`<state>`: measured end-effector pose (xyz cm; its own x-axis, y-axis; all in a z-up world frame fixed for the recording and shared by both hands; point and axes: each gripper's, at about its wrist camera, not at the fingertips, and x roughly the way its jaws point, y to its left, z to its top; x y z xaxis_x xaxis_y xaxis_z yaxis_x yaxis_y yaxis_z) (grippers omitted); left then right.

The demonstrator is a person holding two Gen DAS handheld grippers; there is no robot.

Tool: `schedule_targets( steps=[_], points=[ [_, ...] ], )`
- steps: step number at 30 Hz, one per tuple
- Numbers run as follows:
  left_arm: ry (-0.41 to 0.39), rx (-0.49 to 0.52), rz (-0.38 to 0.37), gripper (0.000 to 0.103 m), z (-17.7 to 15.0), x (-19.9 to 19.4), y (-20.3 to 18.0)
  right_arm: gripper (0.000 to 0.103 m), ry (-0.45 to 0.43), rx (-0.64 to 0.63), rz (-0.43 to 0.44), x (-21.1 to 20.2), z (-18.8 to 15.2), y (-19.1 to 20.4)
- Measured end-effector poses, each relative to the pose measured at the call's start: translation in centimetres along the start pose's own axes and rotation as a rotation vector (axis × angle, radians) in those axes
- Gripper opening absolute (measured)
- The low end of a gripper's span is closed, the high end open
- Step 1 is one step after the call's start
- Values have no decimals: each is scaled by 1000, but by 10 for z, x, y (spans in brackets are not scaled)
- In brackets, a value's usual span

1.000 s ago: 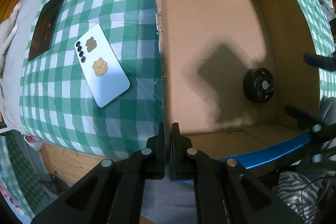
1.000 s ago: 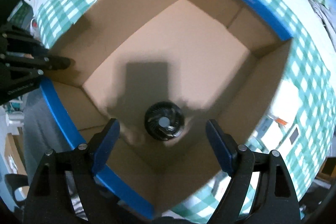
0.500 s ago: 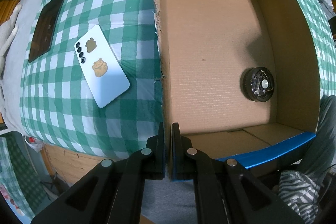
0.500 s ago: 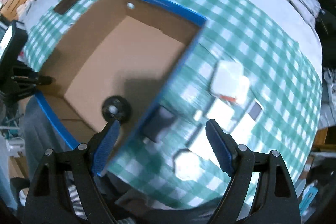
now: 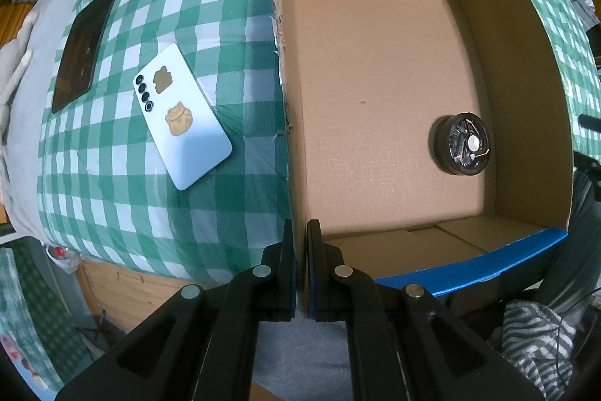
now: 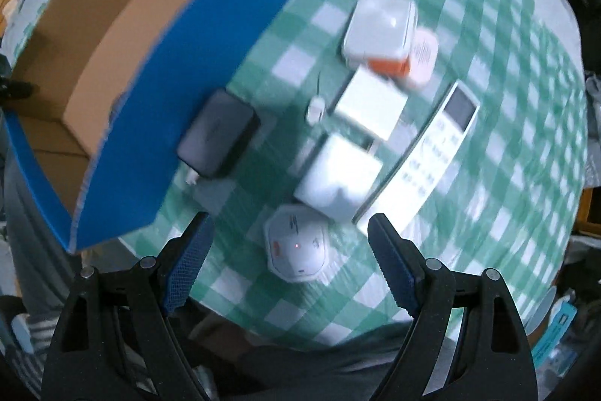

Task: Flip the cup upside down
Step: 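Move the right gripper to the white hexagonal device and grasp it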

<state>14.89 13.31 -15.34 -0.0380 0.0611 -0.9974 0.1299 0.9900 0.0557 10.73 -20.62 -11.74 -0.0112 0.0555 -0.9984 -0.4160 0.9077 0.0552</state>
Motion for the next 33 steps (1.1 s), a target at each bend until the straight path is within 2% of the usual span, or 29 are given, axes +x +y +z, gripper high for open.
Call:
schedule_targets(
  steps=[13,15,19,24,27,33],
  points=[
    [1,-1,-1,5,-7,-2,-2,84,73,31,26,48,-13,-14],
    [1,-1,0,5,-8,-2,-2,81,82,37,24,53,-13,-16],
    [1,0,1,5,-9,-2,-2,71,100,41,36,61,-14,-16],
    [4,-3,-2,5,-10,-3,-3,69,109,19,12,68,-14,-9],
    [3,-3,-2,5,-10,-2,-3,56,108,17,21,67,-14,-6],
    [4,-3,-3,5,-9,-2,-2,55,111,22,4,57,-10,4]
  ],
)
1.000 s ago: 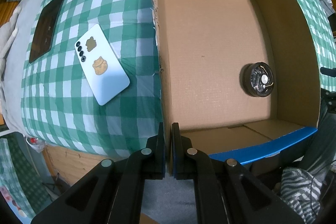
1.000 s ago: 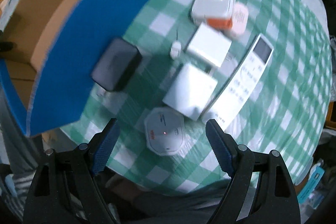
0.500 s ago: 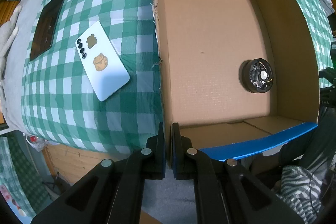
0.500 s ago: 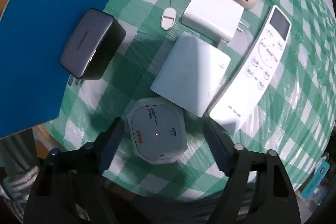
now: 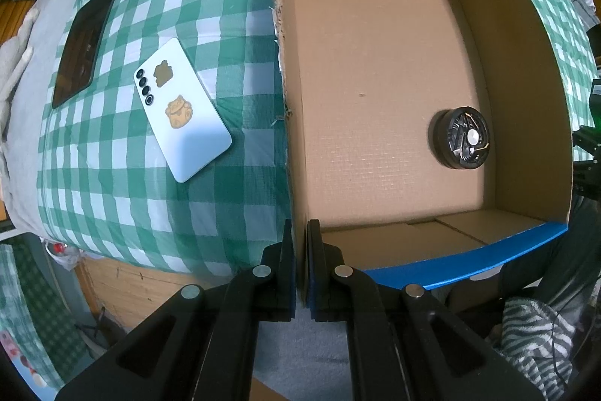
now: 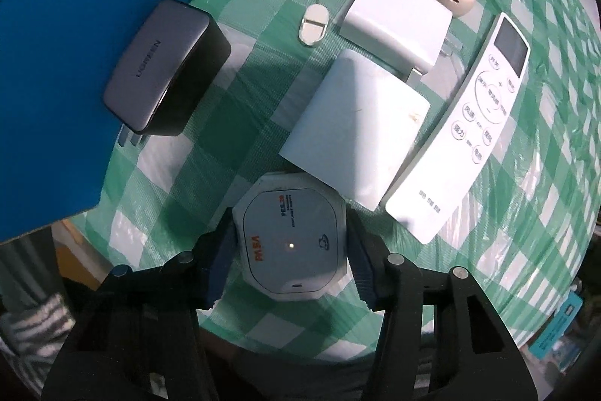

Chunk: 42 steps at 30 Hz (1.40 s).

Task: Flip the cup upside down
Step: 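Move the right gripper to the white hexagonal device and grasp it, then carry the white hexagonal device into the box beside the fan and release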

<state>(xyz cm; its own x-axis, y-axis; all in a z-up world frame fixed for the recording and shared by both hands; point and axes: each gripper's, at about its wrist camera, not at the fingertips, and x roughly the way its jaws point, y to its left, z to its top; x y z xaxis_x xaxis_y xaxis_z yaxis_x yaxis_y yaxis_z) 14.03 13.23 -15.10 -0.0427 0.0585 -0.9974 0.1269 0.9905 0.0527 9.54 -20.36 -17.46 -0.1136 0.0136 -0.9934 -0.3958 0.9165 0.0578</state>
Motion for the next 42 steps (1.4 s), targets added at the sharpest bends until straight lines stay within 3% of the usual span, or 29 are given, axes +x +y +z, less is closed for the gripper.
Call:
schedule_targets(
  steps=[12,25,26,30,42],
  points=[
    [0,-1,1,5,4,-1,1,55,-46,-18,-17,-56,-2,-2],
    [-2,2,2,5,5,-1,1,55,-149,-98,3,-149,31,28],
    [-2,1,2,5,5,-1,1,55,-157,-111,6,-148,26,21],
    [-2,1,1,5,5,-1,1,55,-182,-157,1,-159,28,54],
    [-5,6,2,5,5,0,1,55,-197,-268,8,-146,70,110]
  ],
)
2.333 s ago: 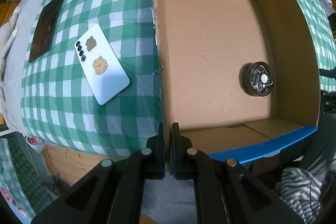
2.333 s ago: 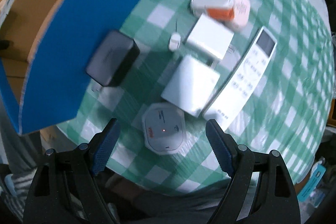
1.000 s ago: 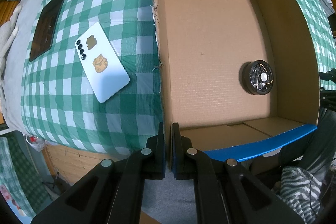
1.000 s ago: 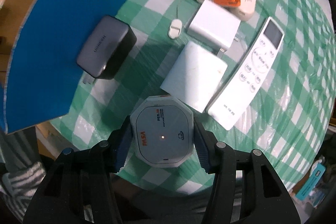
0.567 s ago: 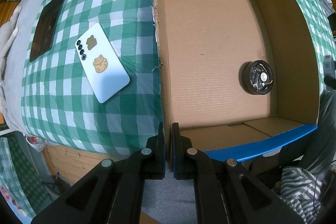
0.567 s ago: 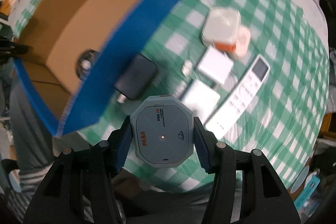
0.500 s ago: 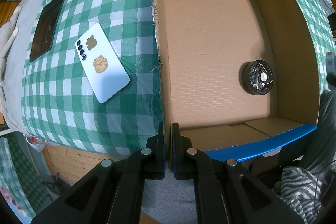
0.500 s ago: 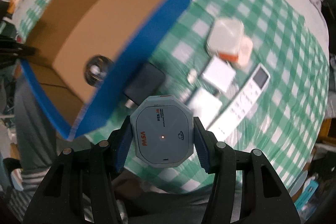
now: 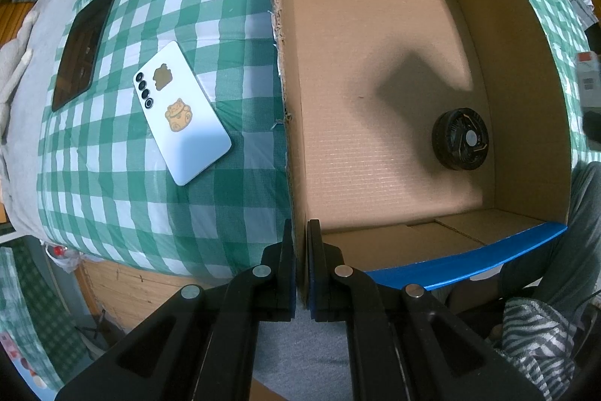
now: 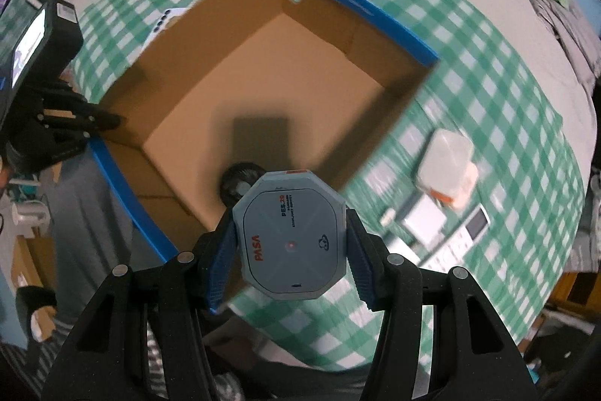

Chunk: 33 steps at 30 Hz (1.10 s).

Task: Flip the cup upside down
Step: 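Carry the white hexagonal device into the box beside the fan and release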

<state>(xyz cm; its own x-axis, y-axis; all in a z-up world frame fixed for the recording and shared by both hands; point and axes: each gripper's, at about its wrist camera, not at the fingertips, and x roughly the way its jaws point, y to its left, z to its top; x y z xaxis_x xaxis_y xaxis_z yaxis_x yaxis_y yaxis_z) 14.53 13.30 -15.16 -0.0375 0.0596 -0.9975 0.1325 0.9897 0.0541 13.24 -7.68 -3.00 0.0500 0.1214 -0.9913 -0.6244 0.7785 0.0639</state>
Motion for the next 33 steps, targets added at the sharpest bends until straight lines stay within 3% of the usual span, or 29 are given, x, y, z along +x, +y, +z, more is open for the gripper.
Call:
schedule_targets(
  steps=[10,19,33],
  points=[
    [-2,1,-2,5,-2,0,-1,55,66,-18,60,46,18,35],
    [-1,1,-3,5,-2,0,-1,55,102,-33,36,76,18,44],
    [-7,2,-10,5,-2,-1,-2,55,82,-25,32,78,19,45]
  ],
)
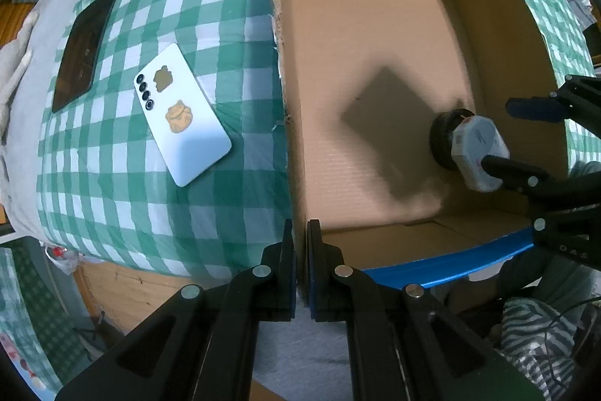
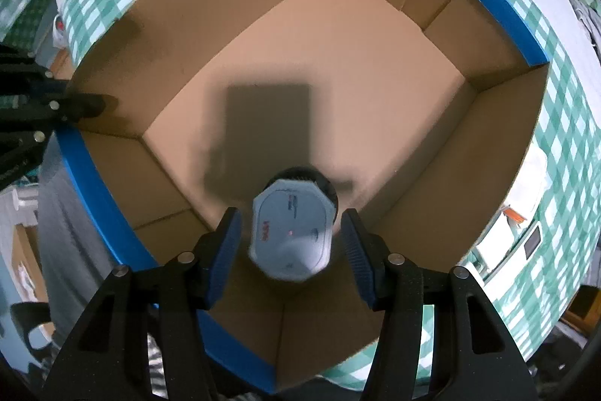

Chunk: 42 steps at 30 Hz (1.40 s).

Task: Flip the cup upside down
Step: 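Carry the white hexagonal device into the box beside the fan and release, then move the right gripper to the white square charger and grasp it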

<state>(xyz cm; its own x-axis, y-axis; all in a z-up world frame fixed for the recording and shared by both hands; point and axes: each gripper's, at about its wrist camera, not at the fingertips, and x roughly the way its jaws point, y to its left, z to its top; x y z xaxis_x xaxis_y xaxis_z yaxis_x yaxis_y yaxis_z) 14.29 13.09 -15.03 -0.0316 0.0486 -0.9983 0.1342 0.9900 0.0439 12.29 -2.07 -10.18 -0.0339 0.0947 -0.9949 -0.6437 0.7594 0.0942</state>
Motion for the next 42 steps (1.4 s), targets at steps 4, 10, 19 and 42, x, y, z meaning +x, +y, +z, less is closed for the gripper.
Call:
schedule_targets(
  steps=[4,10,19,42],
  points=[
    [-3,1,3,5,0,-1,0,62,-19,14,12,-8,-3,-3],
    [-1,2,1,5,-1,0,1,72,-70,44,16,-31,-13,-10],
    [-1,2,2,5,-1,1,0,73,-118,100,2,-63,-32,-37],
    [-2,3,3,5,1,0,1,73,-63,368,-55,-45,-87,-153]
  ],
)
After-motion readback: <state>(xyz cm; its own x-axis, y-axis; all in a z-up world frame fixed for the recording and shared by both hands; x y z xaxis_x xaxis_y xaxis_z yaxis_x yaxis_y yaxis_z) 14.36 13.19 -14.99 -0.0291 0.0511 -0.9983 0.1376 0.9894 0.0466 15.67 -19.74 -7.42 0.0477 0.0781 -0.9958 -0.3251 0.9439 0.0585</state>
